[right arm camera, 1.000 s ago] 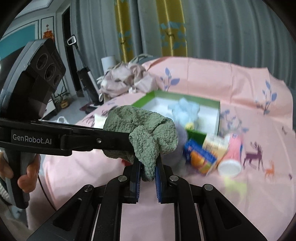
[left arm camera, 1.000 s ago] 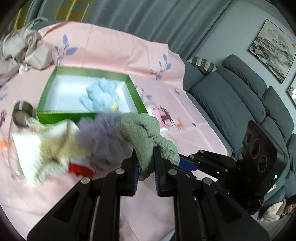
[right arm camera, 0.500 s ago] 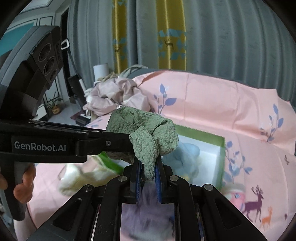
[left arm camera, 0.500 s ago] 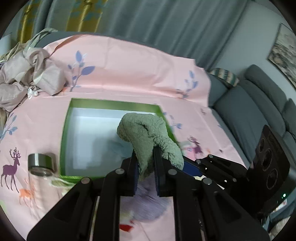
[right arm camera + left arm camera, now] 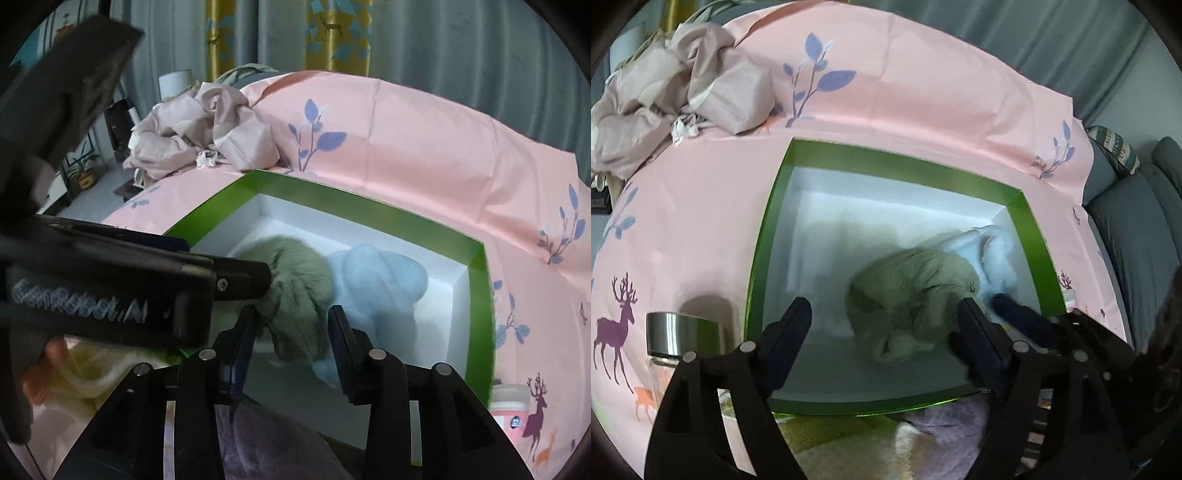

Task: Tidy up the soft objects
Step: 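Lower the green cloth into the box beside the plush and release, then grasp the lavender mesh bath puff with the right gripper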

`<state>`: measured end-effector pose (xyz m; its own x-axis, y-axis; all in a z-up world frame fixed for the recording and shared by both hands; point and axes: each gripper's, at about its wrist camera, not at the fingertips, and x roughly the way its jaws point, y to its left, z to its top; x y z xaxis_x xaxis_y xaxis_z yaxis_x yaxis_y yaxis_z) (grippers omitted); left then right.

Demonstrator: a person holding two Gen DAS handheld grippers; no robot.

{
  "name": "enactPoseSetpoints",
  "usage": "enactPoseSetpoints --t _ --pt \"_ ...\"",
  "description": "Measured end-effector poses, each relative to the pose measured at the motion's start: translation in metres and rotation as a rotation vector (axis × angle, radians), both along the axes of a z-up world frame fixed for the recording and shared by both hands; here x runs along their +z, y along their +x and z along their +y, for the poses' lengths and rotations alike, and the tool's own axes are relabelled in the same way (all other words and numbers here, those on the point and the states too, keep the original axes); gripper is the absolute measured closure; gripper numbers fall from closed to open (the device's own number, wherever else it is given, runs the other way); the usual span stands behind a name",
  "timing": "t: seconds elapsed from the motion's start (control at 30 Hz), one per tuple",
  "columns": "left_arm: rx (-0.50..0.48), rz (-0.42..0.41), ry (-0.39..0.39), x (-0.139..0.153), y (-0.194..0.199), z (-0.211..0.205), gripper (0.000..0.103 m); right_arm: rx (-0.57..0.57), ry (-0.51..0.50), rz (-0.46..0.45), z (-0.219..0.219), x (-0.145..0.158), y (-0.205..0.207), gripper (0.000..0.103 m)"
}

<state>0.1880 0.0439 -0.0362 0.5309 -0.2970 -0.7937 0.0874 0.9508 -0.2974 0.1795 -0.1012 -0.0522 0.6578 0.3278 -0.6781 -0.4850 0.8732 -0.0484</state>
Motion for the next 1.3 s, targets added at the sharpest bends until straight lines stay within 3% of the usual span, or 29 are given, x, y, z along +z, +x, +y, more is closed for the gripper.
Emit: enactPoseSetpoints --t 0.1,0.2,0.43,0.87,1.3 --pt "0.010 0.000 0.008 0.003 -0.005 0.003 0.002 -0.015 0.009 -0.019 -0.011 0.010 -0.010 0.053" --pt "0.014 -0.023 0.018 0.014 -0.017 0.006 0.001 -0.029 0.045 -0.028 -0.025 0.020 -0.022 0.043" --pt "0.009 -0.049 0.021 0.028 -0.044 0.006 0.001 -0.060 0.121 -0.010 -0.057 0.029 -0.058 0.042" --pt "-0.060 -0.123 0.122 0.031 -0.122 -0.022 0.001 -0.078 0.164 0.070 -0.078 0.003 -0.114 0.042" --pt "-0.128 -0.176 0.032 0.005 -0.172 -0.033 0.001 -0.035 0.187 0.089 -0.071 -0.017 -0.146 0.042"
